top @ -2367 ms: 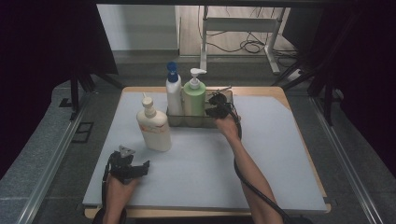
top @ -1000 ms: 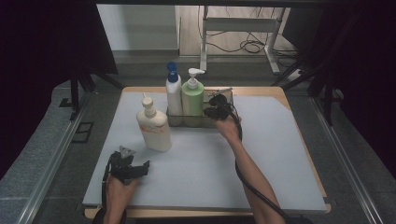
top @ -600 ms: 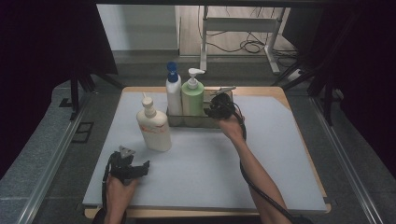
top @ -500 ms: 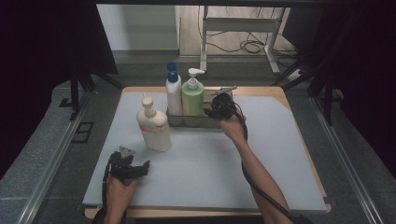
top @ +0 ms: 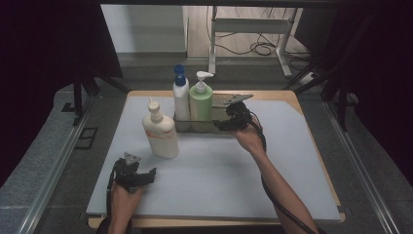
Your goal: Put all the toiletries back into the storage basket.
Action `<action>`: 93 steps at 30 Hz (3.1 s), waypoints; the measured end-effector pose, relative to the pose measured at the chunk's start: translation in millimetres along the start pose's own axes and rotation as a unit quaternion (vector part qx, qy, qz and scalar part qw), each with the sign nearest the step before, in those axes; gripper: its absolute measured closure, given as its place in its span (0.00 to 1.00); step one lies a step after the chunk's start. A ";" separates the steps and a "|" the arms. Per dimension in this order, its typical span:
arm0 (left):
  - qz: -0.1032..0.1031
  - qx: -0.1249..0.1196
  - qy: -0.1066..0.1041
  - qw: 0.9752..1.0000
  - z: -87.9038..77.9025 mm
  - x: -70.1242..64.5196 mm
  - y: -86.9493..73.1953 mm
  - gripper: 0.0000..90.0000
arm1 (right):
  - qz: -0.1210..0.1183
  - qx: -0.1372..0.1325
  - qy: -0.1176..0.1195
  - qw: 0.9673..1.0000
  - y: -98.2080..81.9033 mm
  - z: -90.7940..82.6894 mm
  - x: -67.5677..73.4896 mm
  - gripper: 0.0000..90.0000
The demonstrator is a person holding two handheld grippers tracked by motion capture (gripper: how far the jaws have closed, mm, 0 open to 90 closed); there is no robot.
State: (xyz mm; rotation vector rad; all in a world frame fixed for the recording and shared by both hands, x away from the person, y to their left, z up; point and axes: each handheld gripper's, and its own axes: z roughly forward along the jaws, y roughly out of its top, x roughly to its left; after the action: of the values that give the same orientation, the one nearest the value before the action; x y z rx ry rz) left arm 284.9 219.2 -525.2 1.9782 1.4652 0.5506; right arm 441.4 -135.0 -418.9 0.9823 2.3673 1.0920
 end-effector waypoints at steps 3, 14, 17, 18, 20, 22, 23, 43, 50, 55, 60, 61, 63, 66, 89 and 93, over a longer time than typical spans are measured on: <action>0.000 0.000 0.000 1.000 0.0 0.0 0.0 0.14 | 0.005 -0.002 0.005 1.000 -4.3 -4.9 0.9 0.23; 0.000 0.000 0.000 1.000 0.0 -0.1 0.0 0.14 | -0.005 0.000 0.012 1.000 -20.3 -19.3 4.6 0.13; 0.000 0.000 0.001 1.000 0.0 -0.2 -0.1 0.14 | -0.008 0.000 0.010 1.000 -25.3 -25.0 5.0 0.08; 0.000 0.000 0.000 1.000 -0.1 -0.1 0.0 0.14 | -0.008 0.000 0.009 1.000 -26.5 -26.3 5.0 0.07; 0.000 0.000 0.000 1.000 0.0 -0.1 0.0 0.14 | -0.008 -0.002 0.009 1.000 -29.9 -29.9 4.7 0.04; 0.000 0.000 0.001 1.000 0.0 -0.3 -0.1 0.14 | -0.008 0.000 0.009 1.000 -33.7 -33.8 4.5 0.02; 0.000 0.000 0.001 1.000 0.0 -0.3 -0.1 0.14 | -0.006 0.000 0.009 1.000 -36.1 -35.9 4.6 0.02; 0.000 0.001 0.001 1.000 -0.2 -0.3 0.2 0.14 | -0.032 0.007 -0.016 0.999 -77.2 -71.9 11.9 0.00; 0.002 -0.001 0.003 1.000 -0.5 -0.9 -0.1 0.15 | -0.015 0.005 -0.019 1.000 -96.7 -84.3 9.3 0.00; -0.001 -0.003 0.004 1.000 -0.5 -1.5 -0.2 0.15 | -0.011 0.007 -0.023 1.000 -109.9 -91.0 8.7 0.00; -0.001 -0.002 0.004 1.000 -0.9 -1.7 -0.2 0.16 | -0.011 0.009 -0.027 1.000 -123.6 -97.0 9.5 0.00; -0.002 -0.002 0.005 1.000 -1.2 -2.0 -0.2 0.16 | -0.009 0.009 -0.027 1.000 -125.5 -97.9 9.5 0.00; -0.003 -0.004 0.005 1.000 -1.5 -2.6 -0.3 0.17 | -0.007 0.007 -0.030 1.000 -130.5 -100.5 9.5 0.00; -0.006 -0.005 0.005 1.000 -2.1 -3.3 -0.5 0.20 | -0.004 0.005 -0.034 0.999 -139.0 -103.7 8.5 0.00; -0.016 -0.015 -0.003 1.000 -3.9 4.7 11.8 0.52 | 0.044 0.040 -0.030 0.998 -202.2 -91.4 3.1 0.00; -0.013 -0.020 -0.005 1.000 -1.7 6.8 16.8 0.64 | 0.044 0.049 -0.031 0.997 -206.7 -88.6 3.0 0.00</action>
State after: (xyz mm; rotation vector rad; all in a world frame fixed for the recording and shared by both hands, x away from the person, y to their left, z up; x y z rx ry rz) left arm 297.6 222.7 -512.6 1.9260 1.4604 0.5535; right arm 297.6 -274.5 -521.0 1.1472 2.3667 0.9709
